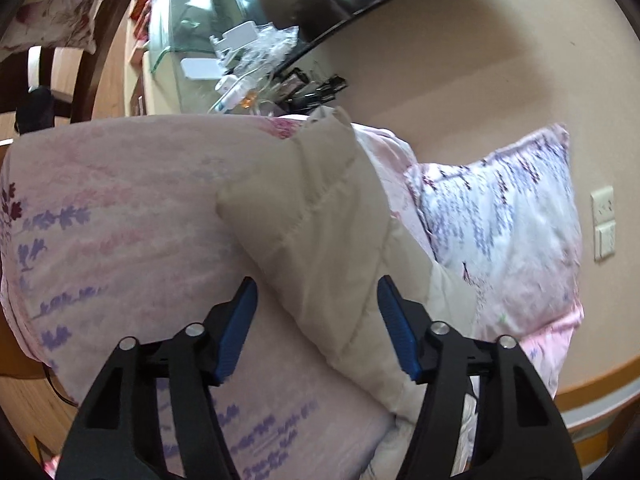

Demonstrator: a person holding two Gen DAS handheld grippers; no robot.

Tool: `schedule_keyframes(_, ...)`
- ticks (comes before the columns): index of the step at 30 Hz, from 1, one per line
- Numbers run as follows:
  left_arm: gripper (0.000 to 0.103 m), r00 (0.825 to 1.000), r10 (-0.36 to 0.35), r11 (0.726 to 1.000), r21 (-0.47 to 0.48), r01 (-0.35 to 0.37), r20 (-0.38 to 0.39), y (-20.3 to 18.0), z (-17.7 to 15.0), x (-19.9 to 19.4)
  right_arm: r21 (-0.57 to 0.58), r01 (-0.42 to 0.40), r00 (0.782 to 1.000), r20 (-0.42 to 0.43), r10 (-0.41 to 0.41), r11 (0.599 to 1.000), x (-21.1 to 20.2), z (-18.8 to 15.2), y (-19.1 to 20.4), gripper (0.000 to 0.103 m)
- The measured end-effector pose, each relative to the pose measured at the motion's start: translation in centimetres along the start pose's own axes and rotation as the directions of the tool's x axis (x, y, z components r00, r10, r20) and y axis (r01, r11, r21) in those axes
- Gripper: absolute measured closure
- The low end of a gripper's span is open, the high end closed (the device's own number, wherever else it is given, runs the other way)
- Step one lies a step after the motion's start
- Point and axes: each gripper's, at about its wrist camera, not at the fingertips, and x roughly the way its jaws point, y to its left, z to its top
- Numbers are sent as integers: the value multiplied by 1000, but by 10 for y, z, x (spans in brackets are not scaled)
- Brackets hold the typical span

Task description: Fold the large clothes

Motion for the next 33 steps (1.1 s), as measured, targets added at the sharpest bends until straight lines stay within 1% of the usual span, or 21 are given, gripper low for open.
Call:
schedule_keyframes(2,49,1000,4,999,-33,-4,4,4,3,4,-4,5,1000,5,-5,1000,-3,-1,-2,39)
schedule_keyframes(5,55,1000,12,999,-52,-11,25,6,7,6,-2,12,1000,9,-12,1000,-5,-2,-6,39)
schedule_keyframes(6,61,999,17,998,-58,-15,30,7,9,7,0,13,1000,9,-13,1000,-5,-2,-7,39)
schedule_keyframes(7,70,999,23,997,-69,-21,34,8,10,8,3,14,1000,9,-14,1000,-6,-2,-9,39)
schedule_keyframes(9,76,999,15,996,-92,-12,29,12,13,11,6,17,1000,11,-17,1000,-7,-3,-11,39)
schedule_keyframes(10,82,1000,10,995,-98,-7,30,13,14,11,9,19,1000,14,-19,1000,-9,-3,-14,39)
schedule_keyframes(12,89,999,-15,995,-94,20,48,10,16,6,16,21,1000,19,-22,1000,-12,-3,-18,39)
schedule_keyframes(16,92,993,-78,995,-57,84,86,-9,22,-11,35,27,999,40,-29,999,-21,-3,-28,39)
schedule_keyframes(19,92,984,-135,991,19,133,118,-39,22,-28,50,32,998,59,-35,998,-28,-3,-36,39)
schedule_keyframes(21,92,975,-180,982,81,171,130,-62,19,-39,59,35,997,71,-39,998,-32,-3,-41,39)
schedule_keyframes(22,92,967,-217,971,129,200,132,-80,14,-46,64,38,996,78,-43,997,-35,-4,-43,39)
schedule_keyframes(23,92,963,-237,964,154,216,130,-91,11,-50,65,42,995,84,-47,997,-37,-4,-45,39)
schedule_keyframes(26,93,941,-327,920,256,295,91,-135,-9,-59,73,53,994,94,-59,996,-43,-7,-51,39)
schedule_keyframes(30,93,907,-420,852,343,395,0,-185,-43,-60,86,60,992,104,-69,994,-49,-10,-58,39)
schedule_keyframes(32,93,882,-465,804,383,455,-72,-213,-68,-57,90,70,990,115,-80,993,-54,-12,-62,39)
schedule_keyframes(33,93,873,-478,786,395,475,-98,-221,-77,-55,92,72,989,121,-83,993,-56,-12,-63,39)
